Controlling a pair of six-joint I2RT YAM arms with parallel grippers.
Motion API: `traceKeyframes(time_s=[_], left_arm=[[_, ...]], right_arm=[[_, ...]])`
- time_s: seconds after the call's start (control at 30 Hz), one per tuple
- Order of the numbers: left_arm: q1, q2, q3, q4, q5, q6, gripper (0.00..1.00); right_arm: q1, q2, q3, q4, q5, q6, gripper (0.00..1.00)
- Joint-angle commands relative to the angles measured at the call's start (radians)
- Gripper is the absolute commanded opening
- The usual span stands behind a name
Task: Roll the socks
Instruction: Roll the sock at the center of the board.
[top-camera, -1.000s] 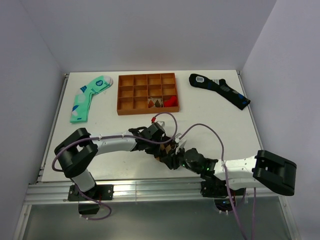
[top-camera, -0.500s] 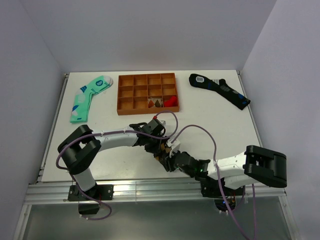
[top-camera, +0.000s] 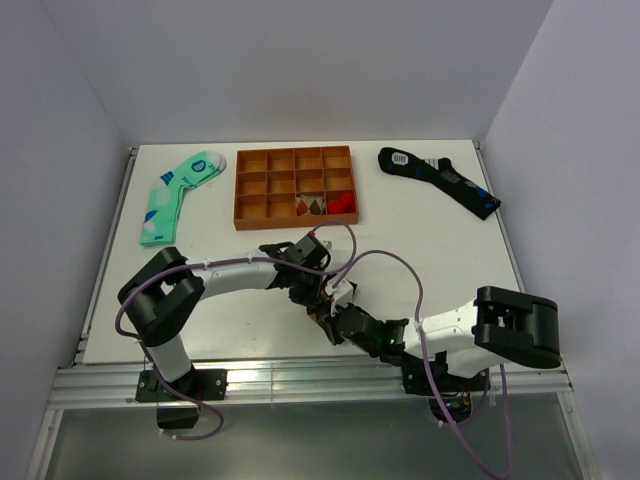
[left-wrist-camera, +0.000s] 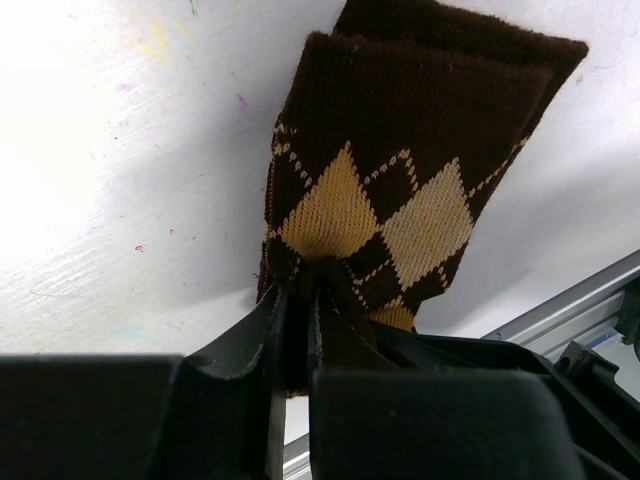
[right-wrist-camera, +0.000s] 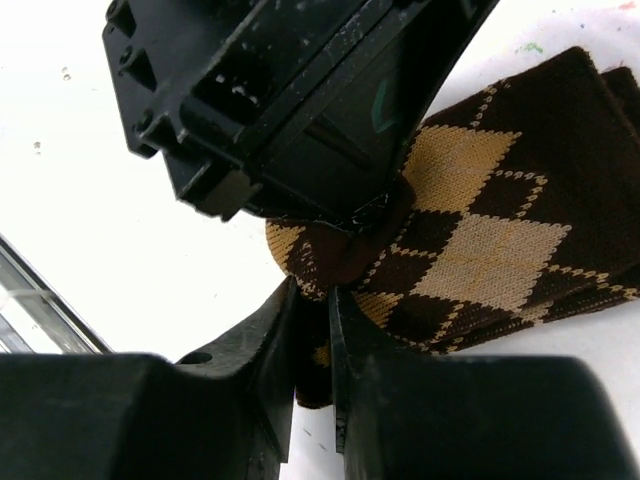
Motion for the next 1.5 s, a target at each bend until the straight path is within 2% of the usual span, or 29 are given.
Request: traceKeyframes(time_s=[0.0,0.17,0.33,0.63,0.93,1.17,1.47], left_arm=[[-0.010,0.057,-0.077,-0.147,-0.008,0.027,0.03],[-0.010,0.015,-0.122,-0.091,-0.001,-0.013,0.10],[-0.010,-0.058,-0.185,-0.026,-0.037,-0.082,0.29],[-0.010,-0.248,-0.231,0.055,-0.178,-0.145,0.46],[-0.033,-0.460,-0.352,0.228,-0.312,-0.162,0.49],[-0.120,-0.483,-0.384,0.296,-0.422,-0.156,0.48],[-0.135,-0.459,-0.441,0.388,-0.461,-0.164,0.46]], right_arm=[[0.000,0.025,0.036,-0.069,0.001,0.076,0.18],[-0.044,0.012,0.001,-0.028,-0.129,0.128,0.17],[-0.153,0.002,-0.044,0.021,-0.315,0.189,0.17],[-0.286,0.044,-0.091,0.075,-0.559,0.286,0.17],[-0.417,0.113,-0.061,0.043,-0.849,0.364,0.17],[-0.467,0.142,-0.070,0.081,-0.976,0.394,0.17],[-0.521,0.124,-0.094,0.116,-1.057,0.394,0.16]])
